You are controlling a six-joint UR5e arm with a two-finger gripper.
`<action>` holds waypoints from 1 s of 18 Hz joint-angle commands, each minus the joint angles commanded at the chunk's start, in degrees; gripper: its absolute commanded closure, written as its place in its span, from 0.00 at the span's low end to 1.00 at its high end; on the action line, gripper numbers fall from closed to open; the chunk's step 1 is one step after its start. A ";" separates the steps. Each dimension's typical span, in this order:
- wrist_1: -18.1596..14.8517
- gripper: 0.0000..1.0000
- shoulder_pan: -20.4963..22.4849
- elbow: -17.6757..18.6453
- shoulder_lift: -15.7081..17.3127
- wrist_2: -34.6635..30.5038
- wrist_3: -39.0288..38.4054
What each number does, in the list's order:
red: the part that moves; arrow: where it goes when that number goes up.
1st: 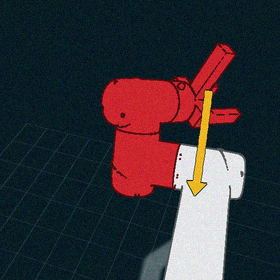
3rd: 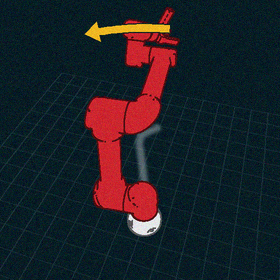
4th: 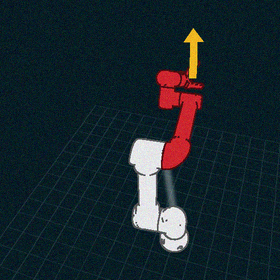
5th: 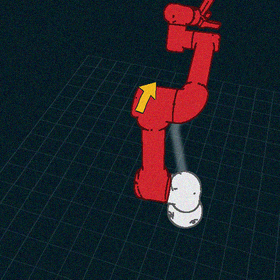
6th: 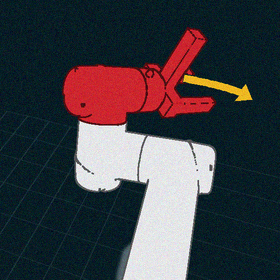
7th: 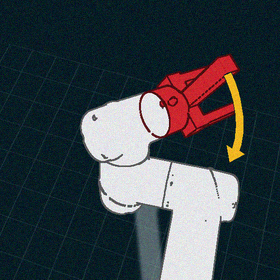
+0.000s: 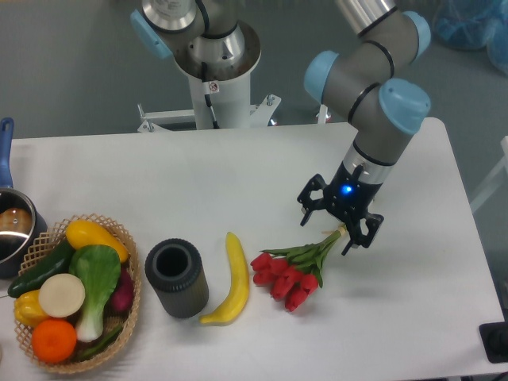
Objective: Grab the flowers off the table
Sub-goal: 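Lower the open gripper over the tulip stems just above the blooms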
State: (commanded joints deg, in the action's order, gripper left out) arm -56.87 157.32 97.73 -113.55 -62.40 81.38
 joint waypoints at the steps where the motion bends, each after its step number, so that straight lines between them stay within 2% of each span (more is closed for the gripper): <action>1: 0.00 0.00 0.44 0.17 -0.27 0.09 0.70; 5: 0.17 0.00 0.70 -0.44 -2.20 0.35 3.69; 8: 1.67 0.00 0.70 -0.35 -3.34 0.35 8.26; 15: 1.76 0.00 0.53 0.79 -3.87 0.09 8.53; 18: 2.63 0.00 0.44 0.88 -5.62 -0.09 8.62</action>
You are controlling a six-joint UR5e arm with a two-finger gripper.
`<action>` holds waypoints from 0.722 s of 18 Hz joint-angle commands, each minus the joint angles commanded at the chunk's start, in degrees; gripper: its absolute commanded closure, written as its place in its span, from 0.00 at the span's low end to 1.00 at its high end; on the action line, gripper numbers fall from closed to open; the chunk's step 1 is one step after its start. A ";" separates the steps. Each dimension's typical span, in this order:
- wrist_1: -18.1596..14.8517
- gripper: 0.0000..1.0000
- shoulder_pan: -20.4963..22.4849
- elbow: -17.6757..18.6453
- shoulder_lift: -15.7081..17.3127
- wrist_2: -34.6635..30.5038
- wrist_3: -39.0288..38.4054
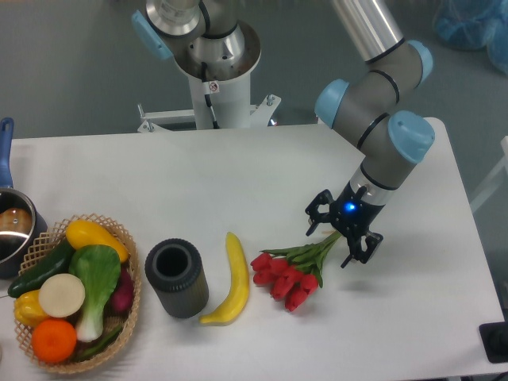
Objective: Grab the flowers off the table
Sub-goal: 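Lower the open gripper over the tulip stems just above the blooms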
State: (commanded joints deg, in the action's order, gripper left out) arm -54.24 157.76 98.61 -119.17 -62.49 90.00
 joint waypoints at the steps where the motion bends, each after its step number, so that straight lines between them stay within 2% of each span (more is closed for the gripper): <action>1: 0.70 0.00 -0.17 0.09 -0.27 0.00 0.00; 13: 1.24 0.00 -0.18 1.32 -1.24 -0.18 1.14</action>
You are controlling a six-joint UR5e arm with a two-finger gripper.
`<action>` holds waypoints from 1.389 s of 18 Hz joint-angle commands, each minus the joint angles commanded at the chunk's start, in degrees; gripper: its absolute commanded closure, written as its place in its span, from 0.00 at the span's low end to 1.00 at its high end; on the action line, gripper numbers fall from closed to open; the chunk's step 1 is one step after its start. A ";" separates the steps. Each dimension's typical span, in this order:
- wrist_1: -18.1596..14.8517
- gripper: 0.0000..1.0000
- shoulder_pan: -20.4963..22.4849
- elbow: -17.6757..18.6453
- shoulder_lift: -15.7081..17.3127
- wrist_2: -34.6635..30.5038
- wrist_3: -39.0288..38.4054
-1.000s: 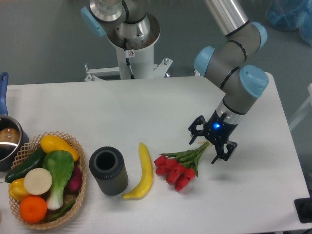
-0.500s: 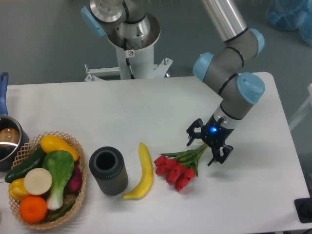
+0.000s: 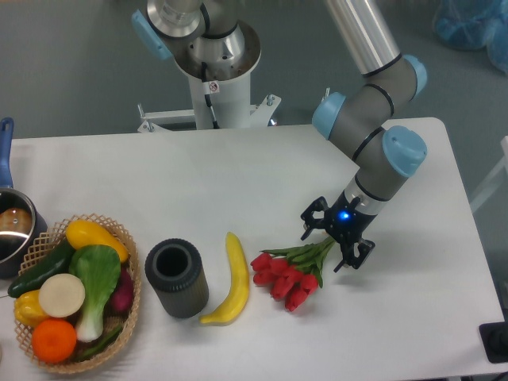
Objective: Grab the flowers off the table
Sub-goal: 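Lower the open gripper over the tulip stems just above the blooms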
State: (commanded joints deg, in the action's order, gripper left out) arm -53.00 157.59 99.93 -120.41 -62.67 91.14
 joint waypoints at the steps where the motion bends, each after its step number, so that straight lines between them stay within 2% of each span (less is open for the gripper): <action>1: 0.00 0.00 -0.09 0.00 -0.18 -0.09 0.00; 17: 0.09 0.00 -0.26 -0.09 -0.97 -0.09 0.09; 18: 0.09 0.01 -0.26 -0.09 -0.97 -0.09 0.09; 22: 0.18 0.20 -0.26 -0.09 -0.97 -0.09 0.09; 23: 0.18 0.28 -0.26 -0.09 -0.97 0.00 0.09; 25: 0.18 0.32 -0.26 -0.09 -0.97 0.09 0.09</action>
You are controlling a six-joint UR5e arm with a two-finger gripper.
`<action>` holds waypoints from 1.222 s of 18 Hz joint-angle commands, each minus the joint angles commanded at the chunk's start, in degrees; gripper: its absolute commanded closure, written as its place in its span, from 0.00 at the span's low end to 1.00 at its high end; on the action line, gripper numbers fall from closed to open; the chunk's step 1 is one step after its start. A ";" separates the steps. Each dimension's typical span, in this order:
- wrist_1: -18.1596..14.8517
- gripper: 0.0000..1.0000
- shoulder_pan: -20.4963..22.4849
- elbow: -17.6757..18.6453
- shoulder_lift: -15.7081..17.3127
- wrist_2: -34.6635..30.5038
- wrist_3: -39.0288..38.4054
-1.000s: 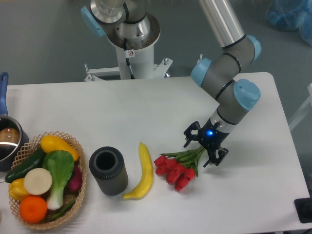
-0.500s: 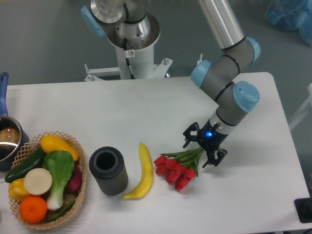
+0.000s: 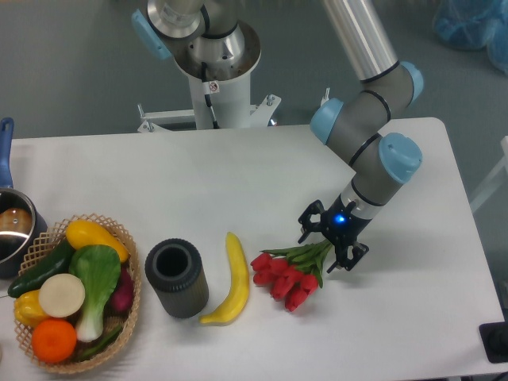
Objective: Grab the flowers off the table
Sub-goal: 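Lower the open gripper over the tulip stems just above the blooms, then close the gripper around the tulip stems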
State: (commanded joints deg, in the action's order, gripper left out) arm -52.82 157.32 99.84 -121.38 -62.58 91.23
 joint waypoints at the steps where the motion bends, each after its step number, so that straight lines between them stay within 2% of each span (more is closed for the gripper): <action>1: 0.00 0.33 0.00 0.00 0.00 0.09 0.00; 7: -0.09 0.47 0.00 0.00 0.00 0.18 -0.17; 8: -0.09 0.52 0.00 0.00 0.09 0.18 -0.35; 12: -0.09 0.54 0.00 0.00 0.09 0.35 -0.35; 14: -0.09 0.60 0.00 0.00 0.09 0.35 -0.62; 22: -0.18 0.60 0.09 -0.44 0.79 0.44 -0.62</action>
State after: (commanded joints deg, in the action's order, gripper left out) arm -53.00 157.41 99.40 -120.59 -62.14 90.62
